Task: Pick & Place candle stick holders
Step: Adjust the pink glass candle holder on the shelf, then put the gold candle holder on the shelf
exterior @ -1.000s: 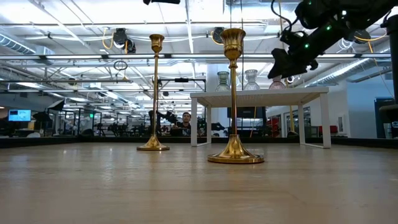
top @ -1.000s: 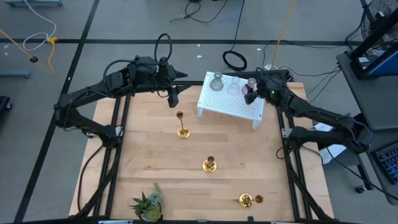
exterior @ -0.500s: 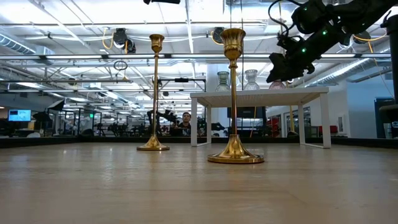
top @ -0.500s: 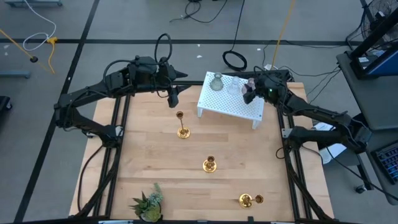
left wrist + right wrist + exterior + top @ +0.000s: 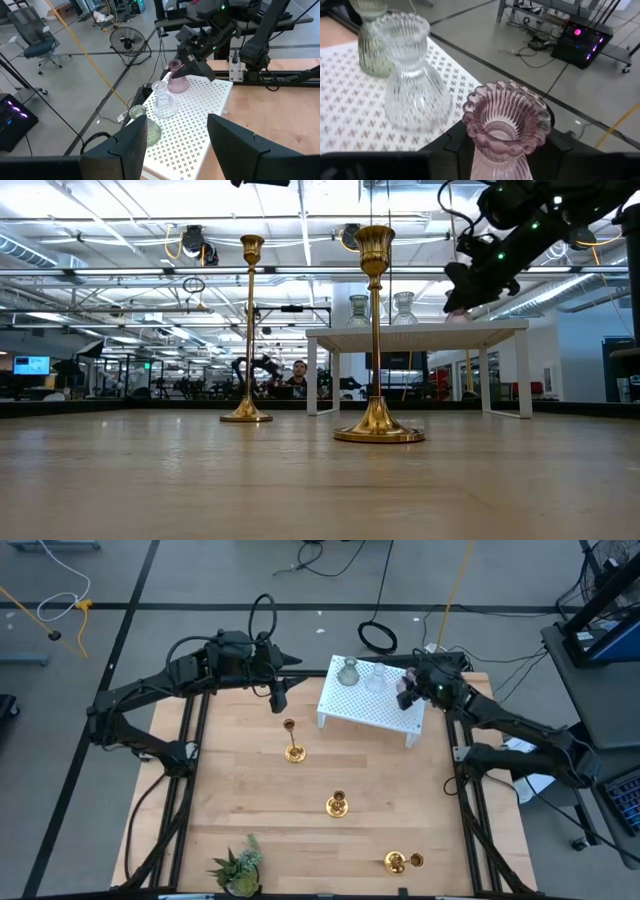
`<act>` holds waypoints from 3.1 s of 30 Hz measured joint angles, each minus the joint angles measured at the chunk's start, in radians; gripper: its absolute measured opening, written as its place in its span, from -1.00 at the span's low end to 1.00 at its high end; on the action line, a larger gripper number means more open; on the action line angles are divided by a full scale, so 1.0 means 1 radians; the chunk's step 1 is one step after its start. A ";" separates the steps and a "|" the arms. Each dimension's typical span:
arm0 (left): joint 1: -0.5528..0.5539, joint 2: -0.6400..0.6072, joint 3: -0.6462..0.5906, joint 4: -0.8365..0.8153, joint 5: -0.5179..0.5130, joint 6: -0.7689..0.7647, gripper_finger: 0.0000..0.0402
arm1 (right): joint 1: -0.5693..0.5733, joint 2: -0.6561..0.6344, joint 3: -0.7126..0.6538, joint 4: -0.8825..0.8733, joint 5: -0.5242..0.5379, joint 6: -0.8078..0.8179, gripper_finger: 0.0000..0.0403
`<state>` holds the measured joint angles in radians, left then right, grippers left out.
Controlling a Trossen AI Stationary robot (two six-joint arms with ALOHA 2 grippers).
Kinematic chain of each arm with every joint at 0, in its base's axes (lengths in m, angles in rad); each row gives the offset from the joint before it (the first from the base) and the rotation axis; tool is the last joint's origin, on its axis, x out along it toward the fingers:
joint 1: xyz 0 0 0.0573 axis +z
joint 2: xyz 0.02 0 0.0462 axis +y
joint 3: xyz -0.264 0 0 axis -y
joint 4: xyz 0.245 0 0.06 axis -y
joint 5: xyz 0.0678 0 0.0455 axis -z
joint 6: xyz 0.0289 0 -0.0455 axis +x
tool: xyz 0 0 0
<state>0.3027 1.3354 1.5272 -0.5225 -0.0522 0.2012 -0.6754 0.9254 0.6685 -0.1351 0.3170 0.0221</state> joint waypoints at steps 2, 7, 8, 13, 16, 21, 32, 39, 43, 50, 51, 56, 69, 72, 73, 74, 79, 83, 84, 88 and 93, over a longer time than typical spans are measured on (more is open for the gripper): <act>0.000 0.000 0.000 0.000 0.000 0.000 0.06 | 0.000 -0.033 0.000 -0.034 0.000 0.007 -0.34; 0.000 0.000 0.000 0.000 0.000 -0.012 0.07 | 0.000 -0.092 -0.001 -0.108 -0.001 0.023 -0.30; 0.000 0.000 0.000 0.000 0.000 -0.019 0.06 | 0.000 -0.095 -0.002 -0.110 -0.001 0.031 -0.30; 0.000 0.000 0.000 0.000 0.000 -0.024 0.06 | 0.000 -0.085 -0.031 -0.049 -0.002 0.050 -0.29; 0.000 0.000 0.000 0.001 0.000 -0.027 0.06 | 0.000 -0.066 -0.059 0.035 -0.005 0.048 -0.31; 0.000 0.000 0.000 0.001 0.000 -0.029 0.07 | 0.000 -0.041 -0.091 0.141 -0.009 0.045 -0.30; 0.000 0.000 0.000 0.001 -0.001 -0.027 0.07 | 0.000 -0.035 -0.094 0.158 -0.057 -0.017 -0.10; 0.000 0.000 0.000 -0.024 -0.001 -0.024 0.06 | 0.001 -0.055 -0.094 0.162 -0.052 -0.031 0.14; 0.000 -0.009 0.000 -0.082 0.000 -0.021 0.07 | 0.003 -0.118 -0.094 0.165 -0.054 -0.046 0.19; 0.002 -0.105 -0.031 -0.157 0.000 -0.019 0.06 | 0.047 -0.263 -0.094 0.130 -0.162 -0.045 0.14; 0.002 -0.126 -0.053 -0.160 0.001 -0.019 0.06 | 0.061 -0.279 -0.093 0.124 -0.205 -0.046 0.13; 0.002 -0.252 -0.240 -0.086 0.014 -0.021 0.06 | 0.158 -0.330 -0.093 0.066 -0.366 -0.006 0.11; -0.086 -0.481 -0.886 0.425 0.164 -0.100 0.06 | 0.454 -0.326 -0.185 -0.004 -0.374 0.003 0.11; -0.104 -0.476 -1.010 0.578 0.163 -0.139 0.06 | 0.491 -0.326 -0.228 0.012 -0.375 0.018 0.11; -0.111 -0.466 -1.049 0.627 0.164 -0.154 0.06 | 0.500 -0.326 -0.245 0.020 -0.375 0.026 0.11; -0.117 -0.455 -1.086 0.682 0.164 -0.164 0.06 | 0.508 -0.326 -0.263 0.036 -0.375 0.034 0.11; -0.141 -0.398 -1.222 0.955 0.158 -0.233 0.06 | 0.537 -0.326 -0.366 0.197 -0.374 0.053 0.11; -0.149 -0.335 -1.250 1.061 0.147 -0.252 0.06 | 0.546 -0.326 -0.447 0.373 -0.374 0.052 0.11; -0.149 -0.318 -1.250 1.064 0.131 -0.237 0.06 | 0.547 -0.326 -0.465 0.414 -0.374 0.052 0.11; -0.148 -0.228 -1.252 1.135 0.058 -0.211 0.06 | 0.547 -0.326 -0.524 0.553 -0.374 0.077 0.11; -0.149 -0.090 -1.251 1.305 0.058 -0.218 0.06 | 0.547 -0.327 -0.560 0.619 -0.375 0.090 0.09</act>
<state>0.1542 1.2455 0.2760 0.7820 0.0057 -0.0164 -0.1284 0.5982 0.1081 0.4837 -0.0578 0.1120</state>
